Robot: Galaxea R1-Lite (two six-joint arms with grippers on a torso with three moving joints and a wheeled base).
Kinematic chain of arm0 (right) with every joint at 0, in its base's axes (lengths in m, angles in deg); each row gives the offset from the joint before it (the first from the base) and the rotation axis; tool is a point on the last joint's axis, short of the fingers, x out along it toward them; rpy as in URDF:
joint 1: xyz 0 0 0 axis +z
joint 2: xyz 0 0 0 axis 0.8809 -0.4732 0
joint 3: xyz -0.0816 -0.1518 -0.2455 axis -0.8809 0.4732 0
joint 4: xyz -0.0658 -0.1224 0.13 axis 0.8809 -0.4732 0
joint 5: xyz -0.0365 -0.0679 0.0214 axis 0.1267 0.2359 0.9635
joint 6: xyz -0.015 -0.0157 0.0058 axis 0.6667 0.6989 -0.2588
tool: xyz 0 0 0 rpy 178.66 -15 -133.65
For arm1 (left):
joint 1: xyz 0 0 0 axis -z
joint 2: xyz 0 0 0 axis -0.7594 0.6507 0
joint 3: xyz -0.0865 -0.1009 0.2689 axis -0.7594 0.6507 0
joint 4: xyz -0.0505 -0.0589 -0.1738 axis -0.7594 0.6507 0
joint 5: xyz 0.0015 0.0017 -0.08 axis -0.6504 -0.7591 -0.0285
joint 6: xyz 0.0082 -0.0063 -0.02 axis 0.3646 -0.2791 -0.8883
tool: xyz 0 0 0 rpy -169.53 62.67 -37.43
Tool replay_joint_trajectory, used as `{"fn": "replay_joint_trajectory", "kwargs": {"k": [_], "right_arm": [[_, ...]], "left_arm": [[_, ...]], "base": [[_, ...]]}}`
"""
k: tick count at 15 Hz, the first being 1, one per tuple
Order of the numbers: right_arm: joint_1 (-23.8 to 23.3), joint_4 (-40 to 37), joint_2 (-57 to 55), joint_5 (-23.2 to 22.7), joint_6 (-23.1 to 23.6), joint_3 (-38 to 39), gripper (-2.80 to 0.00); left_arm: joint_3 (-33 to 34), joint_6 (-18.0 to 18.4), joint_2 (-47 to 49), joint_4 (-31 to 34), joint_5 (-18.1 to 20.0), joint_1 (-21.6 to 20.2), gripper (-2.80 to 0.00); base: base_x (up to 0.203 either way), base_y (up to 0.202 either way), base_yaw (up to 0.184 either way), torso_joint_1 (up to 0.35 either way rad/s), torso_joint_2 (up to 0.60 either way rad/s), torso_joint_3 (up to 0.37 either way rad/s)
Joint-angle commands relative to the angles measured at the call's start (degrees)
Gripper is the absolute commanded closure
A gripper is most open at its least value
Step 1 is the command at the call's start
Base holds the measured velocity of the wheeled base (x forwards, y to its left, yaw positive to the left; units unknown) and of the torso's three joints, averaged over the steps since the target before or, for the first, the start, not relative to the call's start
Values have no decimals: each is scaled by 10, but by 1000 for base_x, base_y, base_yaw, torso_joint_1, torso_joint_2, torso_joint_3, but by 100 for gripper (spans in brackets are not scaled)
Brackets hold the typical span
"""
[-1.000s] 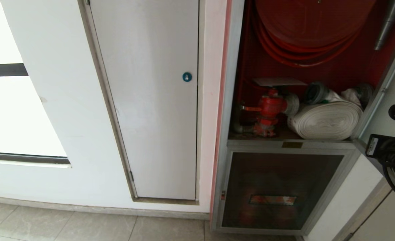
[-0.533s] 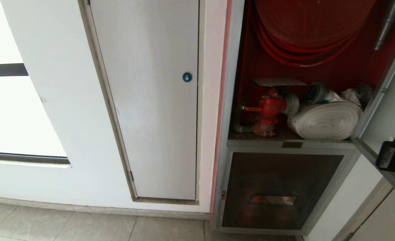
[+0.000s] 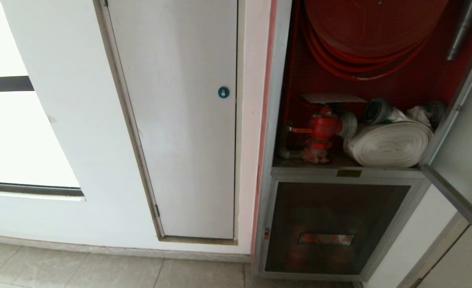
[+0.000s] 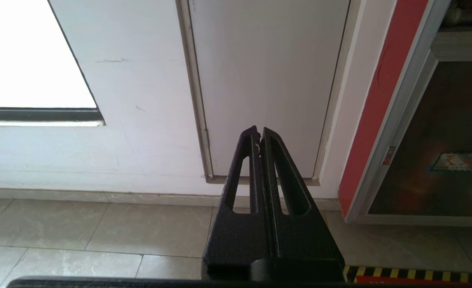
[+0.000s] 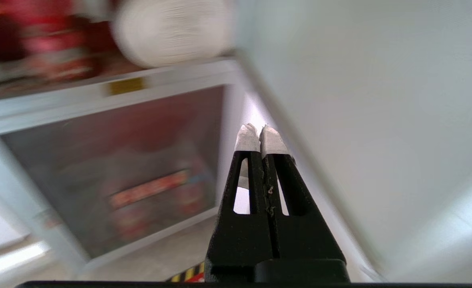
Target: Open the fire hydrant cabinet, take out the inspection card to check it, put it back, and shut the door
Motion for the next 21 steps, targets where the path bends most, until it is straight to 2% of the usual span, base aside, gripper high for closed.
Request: {"fn": "replay_joint_trajectory", "kwargs": {"k": [1,4,7,8,10,13,17,21], "right_arm": [[-34,-18,103,2,-1,19,0],[-53,-74,185,0,1,44,0],[-69,-93,273,-36,13,98,0],[-70,-94,300,-68,14,106,0],[-70,-102,354,-190,15,126,0],[-69,-106,406,-321,15,177,0],[-68,-37,408,-402,16,244,0],[-68,-98,408,-428,30,244,0]], "left_arm": [[4,0,0,0,0,0,0],[4,0,0,0,0,0,0],[4,0,0,0,0,0,0],[4,0,0,0,0,0,0],[4,0,0,0,0,1,0],[4,0,0,0,0,0,0],[4,0,0,0,0,1,0],[4,1,0,0,0,1,0]], "base": [[0,0,0,0,0,0],[0,0,0,0,0,0],[0,0,0,0,0,0],[0,0,0,0,0,0],[0,0,0,0,0,0],[0,0,0,0,0,0],[0,0,0,0,0,0],[0,0,0,0,0,0]]}}
